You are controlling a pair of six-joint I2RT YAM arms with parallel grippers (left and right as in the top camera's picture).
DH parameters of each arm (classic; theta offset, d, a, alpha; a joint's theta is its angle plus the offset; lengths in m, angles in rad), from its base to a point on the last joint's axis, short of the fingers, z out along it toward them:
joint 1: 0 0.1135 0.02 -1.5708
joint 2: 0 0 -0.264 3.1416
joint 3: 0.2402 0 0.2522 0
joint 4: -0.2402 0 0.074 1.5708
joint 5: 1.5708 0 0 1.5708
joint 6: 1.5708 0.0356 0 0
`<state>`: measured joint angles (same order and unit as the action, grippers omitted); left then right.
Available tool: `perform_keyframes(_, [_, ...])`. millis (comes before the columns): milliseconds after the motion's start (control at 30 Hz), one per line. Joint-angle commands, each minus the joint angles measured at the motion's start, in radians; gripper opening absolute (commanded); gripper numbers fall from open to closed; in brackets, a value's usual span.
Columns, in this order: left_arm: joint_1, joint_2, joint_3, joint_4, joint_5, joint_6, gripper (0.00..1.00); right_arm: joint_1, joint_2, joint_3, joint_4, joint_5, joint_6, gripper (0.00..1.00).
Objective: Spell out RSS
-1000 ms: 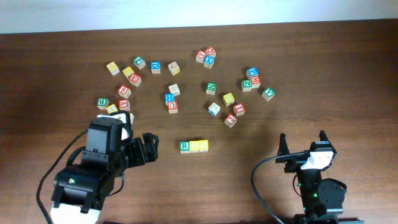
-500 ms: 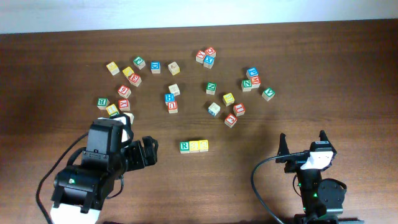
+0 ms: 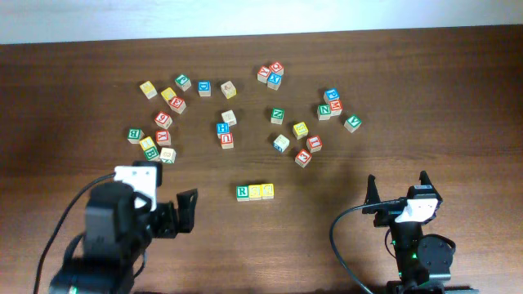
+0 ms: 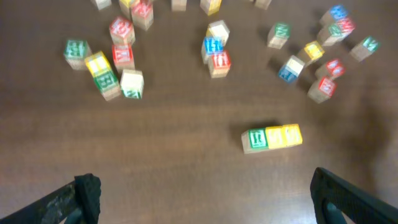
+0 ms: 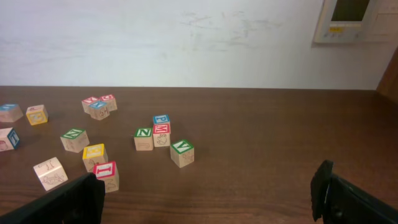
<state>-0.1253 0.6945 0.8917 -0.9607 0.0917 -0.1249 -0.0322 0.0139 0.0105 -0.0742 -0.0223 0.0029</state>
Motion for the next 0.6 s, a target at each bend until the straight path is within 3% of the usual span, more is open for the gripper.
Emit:
perform_keyframes(0, [0.058, -0.097, -0.088, 0.037, 0.074, 0.097, 0.99, -0.008, -0.01, -0.005, -0.006, 0.012, 0.001, 0.98])
perform_keyframes(300, [0.077, -0.211, -0.196, 0.062, 0.102, 0.097, 0.99, -0.008, -0.01, -0.005, -0.006, 0.012, 0.001, 0.98])
perform_keyframes(367, [0.087, -0.246, -0.222, 0.089, 0.1, 0.147, 0.99, -0.008, -0.01, -0.005, -0.006, 0.012, 0.001, 0.98])
perform_keyframes(467, [0.113, -0.288, -0.296, 0.192, 0.104, 0.239, 0.99, -0.008, -0.01, -0.005, -0.006, 0.012, 0.001, 0.98])
perform_keyframes(567, [0.138, -0.349, -0.413, 0.35, 0.105, 0.255, 0.99, -0.008, -0.01, -0.005, -0.006, 0.012, 0.001, 0.98])
